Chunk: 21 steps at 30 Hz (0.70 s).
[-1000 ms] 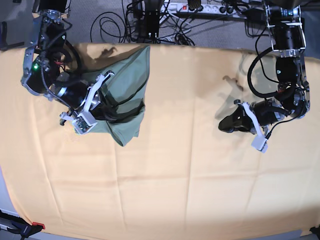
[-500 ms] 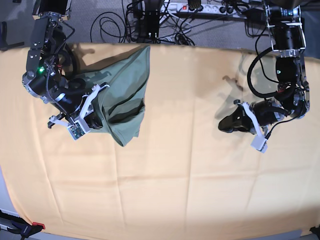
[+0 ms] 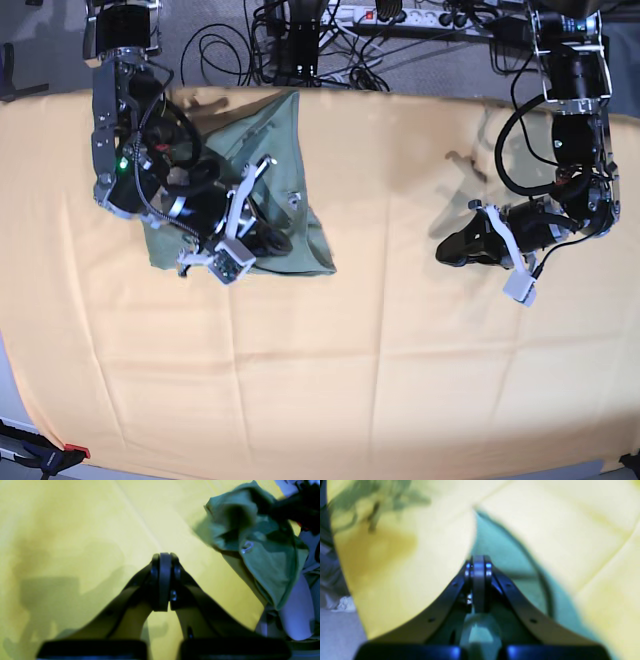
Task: Fold the T-shirt properly
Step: 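Move the left gripper over the bundle and grasp its edge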
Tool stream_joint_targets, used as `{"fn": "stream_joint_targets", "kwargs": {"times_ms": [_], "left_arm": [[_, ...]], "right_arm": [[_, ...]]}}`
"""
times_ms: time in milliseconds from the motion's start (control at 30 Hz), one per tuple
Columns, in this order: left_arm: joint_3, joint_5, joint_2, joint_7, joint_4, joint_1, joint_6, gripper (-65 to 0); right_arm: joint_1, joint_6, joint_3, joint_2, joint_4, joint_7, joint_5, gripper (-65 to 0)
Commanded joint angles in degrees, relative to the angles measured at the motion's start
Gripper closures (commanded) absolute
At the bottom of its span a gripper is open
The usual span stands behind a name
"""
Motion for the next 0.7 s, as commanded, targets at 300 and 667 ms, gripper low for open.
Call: {"fn": "stream_joint_targets", "kwargs": {"times_ms": [300, 667], "left_arm": [[-0.35, -1.73, -2.45, -1.20, 0.98, -1.44, -0.93, 0.0], [14.12, -5.03, -6.32, 3.52, 14.67, -1.42, -0.93, 0.0]], "right_arm": [[7.32, 0.10, -0.66, -0.94, -1.29, 1.99, -4.35, 0.0], [9.55, -9.49, -0.66, 8.09, -4.11, 2.40, -13.94, 0.0]]}}
